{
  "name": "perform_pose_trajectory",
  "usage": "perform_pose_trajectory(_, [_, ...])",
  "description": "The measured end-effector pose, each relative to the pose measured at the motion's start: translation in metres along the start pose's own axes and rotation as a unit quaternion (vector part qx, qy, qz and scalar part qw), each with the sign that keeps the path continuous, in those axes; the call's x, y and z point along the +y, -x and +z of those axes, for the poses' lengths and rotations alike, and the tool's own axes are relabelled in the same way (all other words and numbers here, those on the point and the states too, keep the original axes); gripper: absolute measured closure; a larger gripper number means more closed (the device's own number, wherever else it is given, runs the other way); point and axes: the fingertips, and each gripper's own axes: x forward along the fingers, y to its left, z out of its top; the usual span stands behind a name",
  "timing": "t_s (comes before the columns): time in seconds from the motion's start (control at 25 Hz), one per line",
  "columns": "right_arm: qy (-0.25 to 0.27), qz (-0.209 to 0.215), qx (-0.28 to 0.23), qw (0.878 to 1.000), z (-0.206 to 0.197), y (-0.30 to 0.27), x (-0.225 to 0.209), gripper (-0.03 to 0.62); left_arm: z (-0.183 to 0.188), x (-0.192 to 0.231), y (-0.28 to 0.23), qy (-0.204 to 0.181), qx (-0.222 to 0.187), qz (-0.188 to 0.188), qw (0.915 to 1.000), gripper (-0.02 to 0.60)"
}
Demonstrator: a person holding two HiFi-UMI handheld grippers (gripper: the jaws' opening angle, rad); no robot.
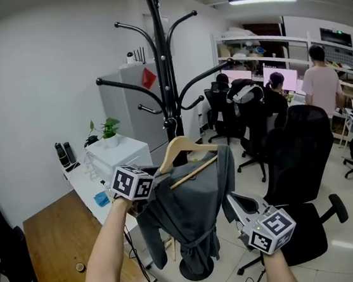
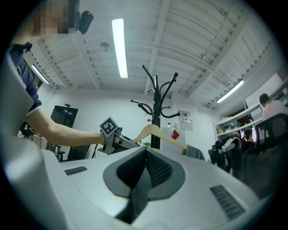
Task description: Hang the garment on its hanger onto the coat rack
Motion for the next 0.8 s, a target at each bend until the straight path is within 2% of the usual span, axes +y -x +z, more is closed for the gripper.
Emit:
perform_pose_trajectory(0.08, [-0.002,0.007,0.0,1.0,-0.001,-0.002,0.004,0.594,0.005,0.008,0.012,-0.006,-0.012,0.031,0.9994,0.358])
perform_pose_trajectory(0.16, [-0.003,0.013,0.0,1.0,-0.001,-0.002,0.007,0.594,0.01,0.015,0.028,-0.023,-0.014,0.072,0.997,0.337])
perform_pose_trajectory(0.28, [0.0,0.025,0.001,1.0,-0.002,-0.006,0.013,0.594,0.019,0.02,0.059,-0.044,-0.034,0.137,0.989,0.342])
perform_pose_trajectory(0.36, [-0.001,0.033,0.003,0.999,-0.003,-0.009,0.016,0.594,0.025,0.011,0.079,-0.045,-0.056,0.158,0.9848,0.377])
perform_pose_trajectory(0.48, [-0.007,0.046,0.007,0.999,-0.005,-0.015,0.023,0.594,0.028,-0.012,0.097,-0.037,-0.079,0.166,0.9822,0.461])
perform_pose_trajectory(0.6, [-0.011,0.059,0.011,0.998,-0.009,-0.02,0.031,0.594,0.018,-0.036,0.1,-0.023,-0.087,0.172,0.9809,0.577])
perform_pose_trajectory(0.72, [-0.013,0.069,0.02,0.997,-0.019,-0.024,0.036,0.594,-0.008,-0.062,0.089,-0.005,-0.081,0.167,0.9827,0.577])
perform_pose_trajectory(0.8, [-0.017,0.073,0.03,0.997,-0.027,-0.024,0.038,0.594,-0.032,-0.081,0.079,0.024,-0.077,0.154,0.9848,0.577])
